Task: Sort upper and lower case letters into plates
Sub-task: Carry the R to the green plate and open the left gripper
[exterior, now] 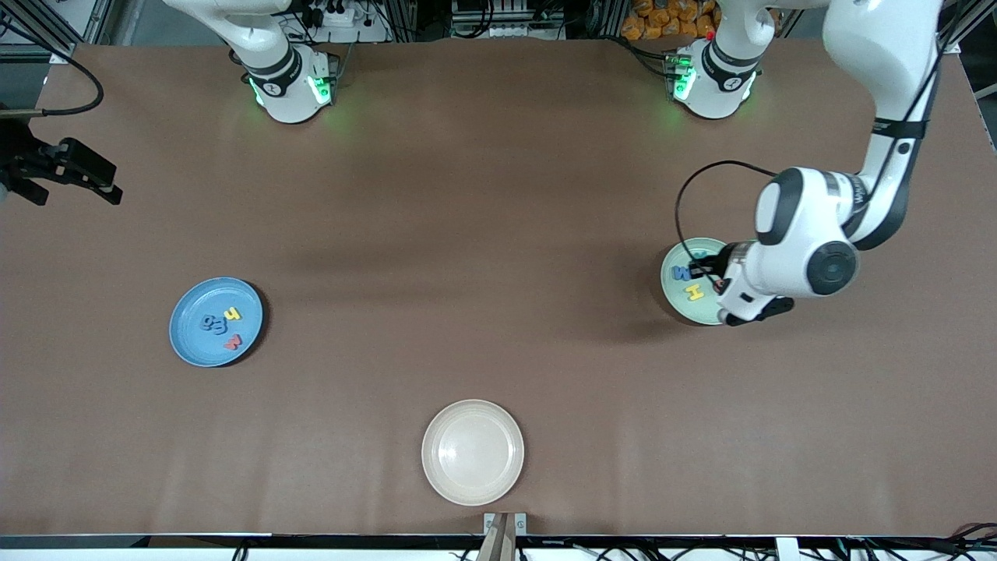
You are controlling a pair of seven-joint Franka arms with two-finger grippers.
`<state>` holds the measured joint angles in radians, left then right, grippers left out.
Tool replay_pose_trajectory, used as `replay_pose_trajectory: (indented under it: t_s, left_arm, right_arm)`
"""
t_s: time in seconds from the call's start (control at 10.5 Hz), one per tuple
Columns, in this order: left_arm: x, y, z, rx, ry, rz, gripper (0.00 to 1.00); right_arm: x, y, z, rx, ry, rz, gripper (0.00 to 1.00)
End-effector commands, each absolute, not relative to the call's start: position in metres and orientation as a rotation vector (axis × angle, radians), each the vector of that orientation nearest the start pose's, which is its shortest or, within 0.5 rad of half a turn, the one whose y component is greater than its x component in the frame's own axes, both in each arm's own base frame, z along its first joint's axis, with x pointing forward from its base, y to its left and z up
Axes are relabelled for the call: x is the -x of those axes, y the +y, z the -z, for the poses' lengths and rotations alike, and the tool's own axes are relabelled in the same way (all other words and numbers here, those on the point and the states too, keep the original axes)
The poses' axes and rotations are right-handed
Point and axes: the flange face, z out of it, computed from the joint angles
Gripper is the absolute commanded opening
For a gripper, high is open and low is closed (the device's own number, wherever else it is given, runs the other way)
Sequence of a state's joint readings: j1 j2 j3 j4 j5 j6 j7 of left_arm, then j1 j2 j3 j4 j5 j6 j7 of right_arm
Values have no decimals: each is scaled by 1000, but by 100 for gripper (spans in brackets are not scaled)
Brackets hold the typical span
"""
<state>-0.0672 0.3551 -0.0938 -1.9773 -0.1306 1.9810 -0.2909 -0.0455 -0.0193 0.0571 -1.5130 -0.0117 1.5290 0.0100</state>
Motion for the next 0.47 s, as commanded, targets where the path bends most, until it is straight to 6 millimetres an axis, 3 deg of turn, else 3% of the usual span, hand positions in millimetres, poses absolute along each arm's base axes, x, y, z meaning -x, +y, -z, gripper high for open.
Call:
replay_pose_trajectory:
  t_s: [0.0, 0.19, 0.28, 0.38]
  left_arm:
    - [-527, -91, -235, 3153, -233, -491, 11]
    - [-520, -92, -224, 3163, -239, -440, 14]
    - [-517, -91, -220, 3161, -240, -445, 25]
    - [-511, -92, -213, 3161, -238, -437, 28]
  right_arm:
    - [-542, 4, -664, 3142, -14, 60, 100]
    - [-542, 4, -664, 3142, -14, 60, 100]
    - [-542, 4, -664, 3142, -14, 60, 100]
    - [-542, 4, -664, 3142, -14, 63, 100]
